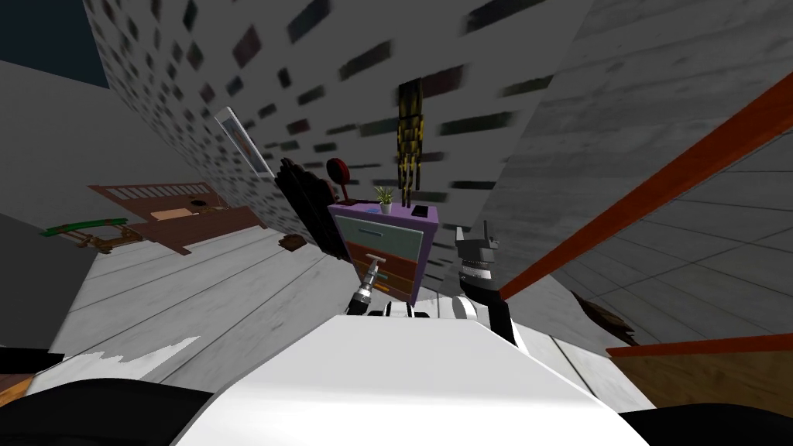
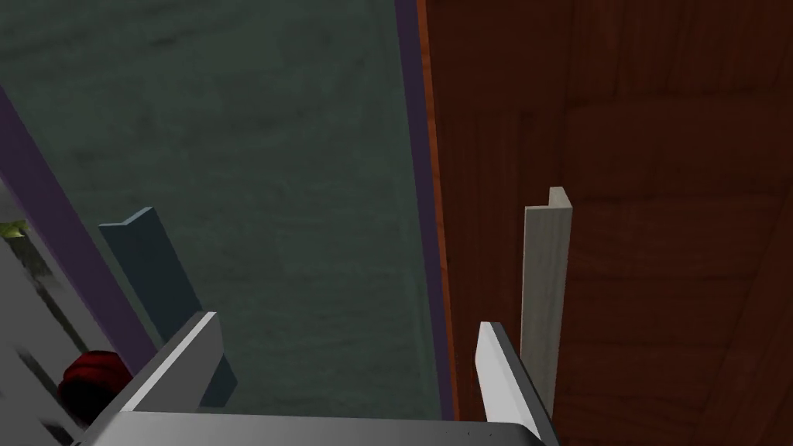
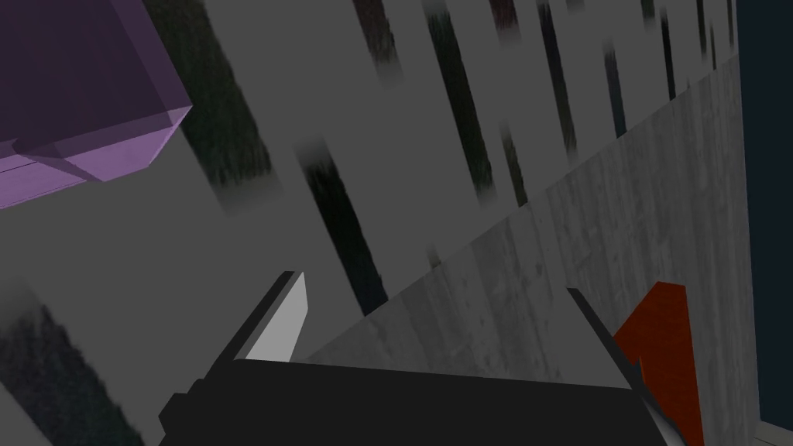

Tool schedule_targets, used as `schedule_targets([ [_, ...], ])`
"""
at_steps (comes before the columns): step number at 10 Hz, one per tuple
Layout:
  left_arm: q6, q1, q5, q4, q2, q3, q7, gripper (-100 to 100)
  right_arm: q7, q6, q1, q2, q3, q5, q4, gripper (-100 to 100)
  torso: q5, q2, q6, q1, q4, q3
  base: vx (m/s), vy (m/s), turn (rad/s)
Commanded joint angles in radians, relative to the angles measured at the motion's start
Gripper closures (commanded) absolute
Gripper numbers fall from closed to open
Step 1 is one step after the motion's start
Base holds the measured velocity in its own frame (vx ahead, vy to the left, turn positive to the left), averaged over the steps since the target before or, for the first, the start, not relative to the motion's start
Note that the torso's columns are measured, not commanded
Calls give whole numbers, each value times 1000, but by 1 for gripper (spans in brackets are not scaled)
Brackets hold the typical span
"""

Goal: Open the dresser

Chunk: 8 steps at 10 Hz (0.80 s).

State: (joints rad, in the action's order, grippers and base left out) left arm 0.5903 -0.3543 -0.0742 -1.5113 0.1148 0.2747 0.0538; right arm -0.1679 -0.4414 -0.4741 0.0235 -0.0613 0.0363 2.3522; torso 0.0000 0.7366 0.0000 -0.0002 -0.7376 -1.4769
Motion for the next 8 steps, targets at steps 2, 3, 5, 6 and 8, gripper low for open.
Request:
schedule_targets([
  [2, 15, 17, -1, 86, 9, 22, 17, -100, 0, 0, 0, 0, 0, 0, 0, 0, 0, 2, 0, 0, 0, 1, 78, 3, -4],
  [3, 20, 23, -2, 115, 14, 31, 24, -100, 0, 0, 0, 0, 0, 0, 0, 0, 0, 3, 0, 0, -1, 2, 95, -7, -9],
  [5, 28, 32, -3, 167, 22, 46, 35, -100, 0, 0, 0, 0, 0, 0, 0, 0, 0, 0, 0, 0, 0, 0, 105, -8, -9],
  [6, 32, 36, -3, 189, 25, 52, 39, -100, 0, 0, 0, 0, 0, 0, 0, 0, 0, 1, 0, 0, 0, 0, 96, 5, -4],
  [8, 39, 44, -4, 236, 26, 66, 49, -100, 0, 0, 0, 0, 0, 0, 0, 0, 0, 3, 0, 1, -1, 2, 38, 17, -44],
])
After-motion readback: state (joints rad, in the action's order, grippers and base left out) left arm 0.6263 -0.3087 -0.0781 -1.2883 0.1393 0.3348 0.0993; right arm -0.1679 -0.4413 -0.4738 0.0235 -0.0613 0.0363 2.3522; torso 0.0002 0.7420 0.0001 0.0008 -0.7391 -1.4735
